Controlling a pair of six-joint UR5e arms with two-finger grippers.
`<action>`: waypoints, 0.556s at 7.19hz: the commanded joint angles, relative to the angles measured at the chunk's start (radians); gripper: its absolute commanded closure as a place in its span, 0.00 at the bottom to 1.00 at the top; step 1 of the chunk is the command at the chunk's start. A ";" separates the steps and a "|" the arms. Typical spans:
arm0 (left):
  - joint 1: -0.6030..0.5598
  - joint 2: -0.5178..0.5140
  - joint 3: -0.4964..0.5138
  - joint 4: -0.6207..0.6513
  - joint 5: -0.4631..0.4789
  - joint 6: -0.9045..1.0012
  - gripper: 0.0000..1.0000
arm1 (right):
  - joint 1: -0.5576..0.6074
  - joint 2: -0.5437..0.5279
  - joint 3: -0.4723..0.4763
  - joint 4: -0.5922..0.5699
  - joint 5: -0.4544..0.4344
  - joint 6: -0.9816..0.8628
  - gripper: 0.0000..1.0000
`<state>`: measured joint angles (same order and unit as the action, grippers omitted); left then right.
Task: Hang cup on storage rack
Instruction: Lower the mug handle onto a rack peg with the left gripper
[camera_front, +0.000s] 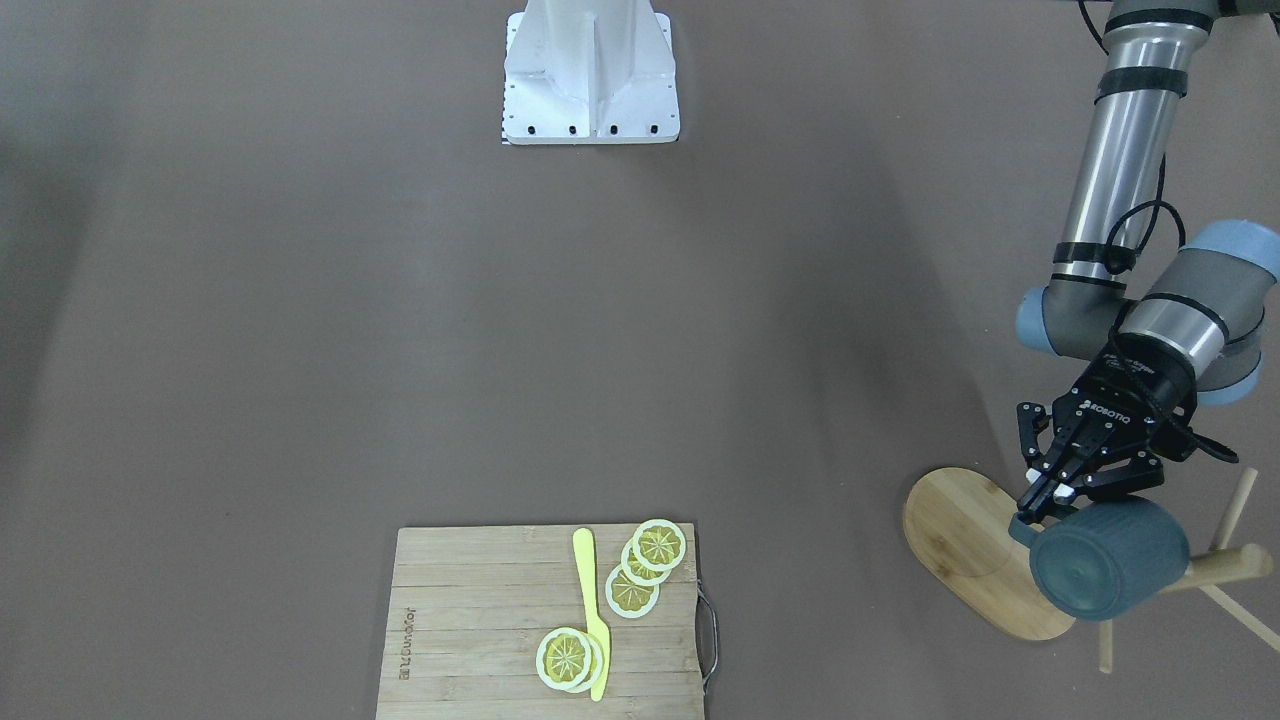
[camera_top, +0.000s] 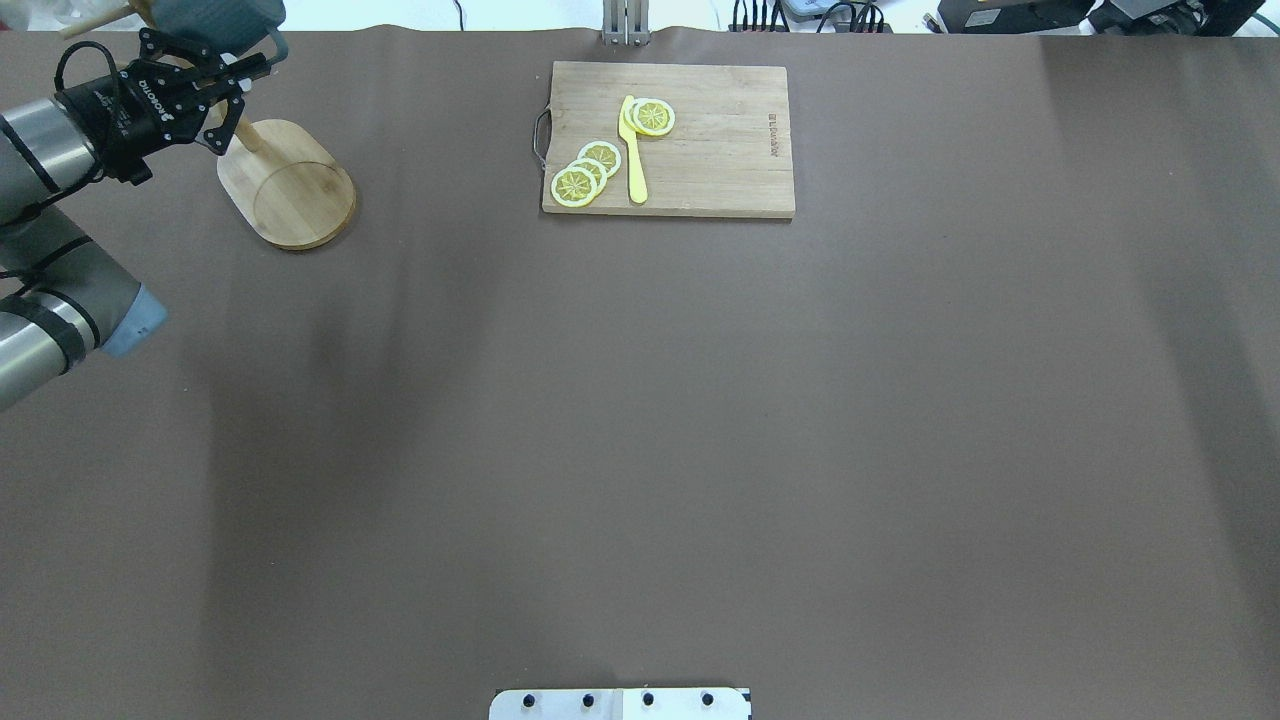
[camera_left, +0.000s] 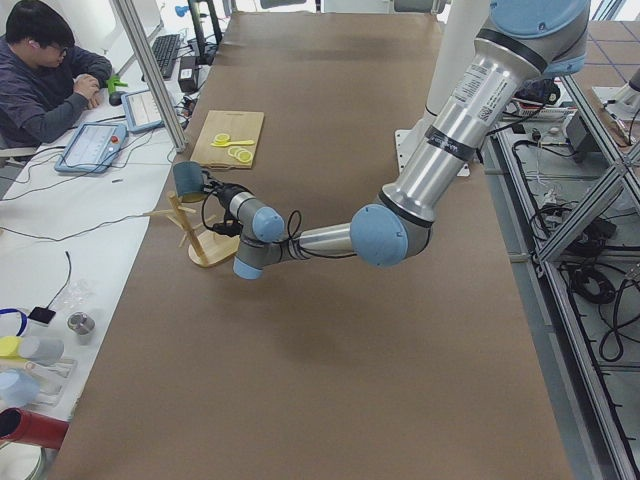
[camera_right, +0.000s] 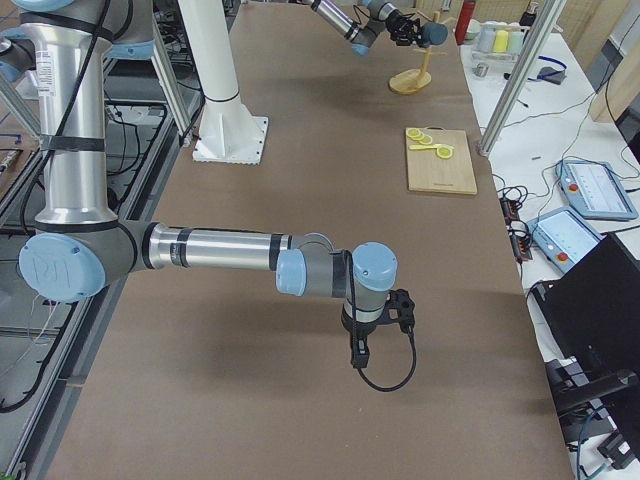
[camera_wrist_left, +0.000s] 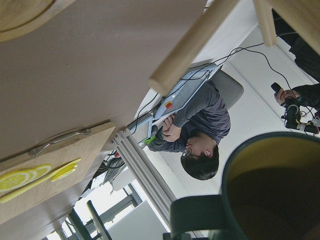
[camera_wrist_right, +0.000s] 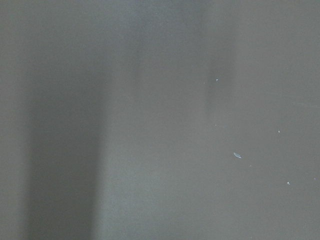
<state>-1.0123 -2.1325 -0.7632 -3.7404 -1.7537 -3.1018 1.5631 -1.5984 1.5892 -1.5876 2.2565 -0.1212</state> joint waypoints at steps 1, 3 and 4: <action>-0.012 0.000 0.013 -0.001 -0.010 0.002 1.00 | 0.000 0.000 0.000 0.000 0.002 0.000 0.00; -0.014 0.000 0.018 -0.003 -0.010 0.002 1.00 | 0.000 0.005 0.000 0.000 0.002 0.000 0.00; -0.014 0.000 0.016 -0.003 -0.009 0.003 1.00 | 0.000 0.005 0.000 0.000 0.002 0.000 0.00</action>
<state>-1.0255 -2.1323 -0.7472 -3.7427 -1.7636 -3.0999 1.5631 -1.5950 1.5892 -1.5877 2.2580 -0.1212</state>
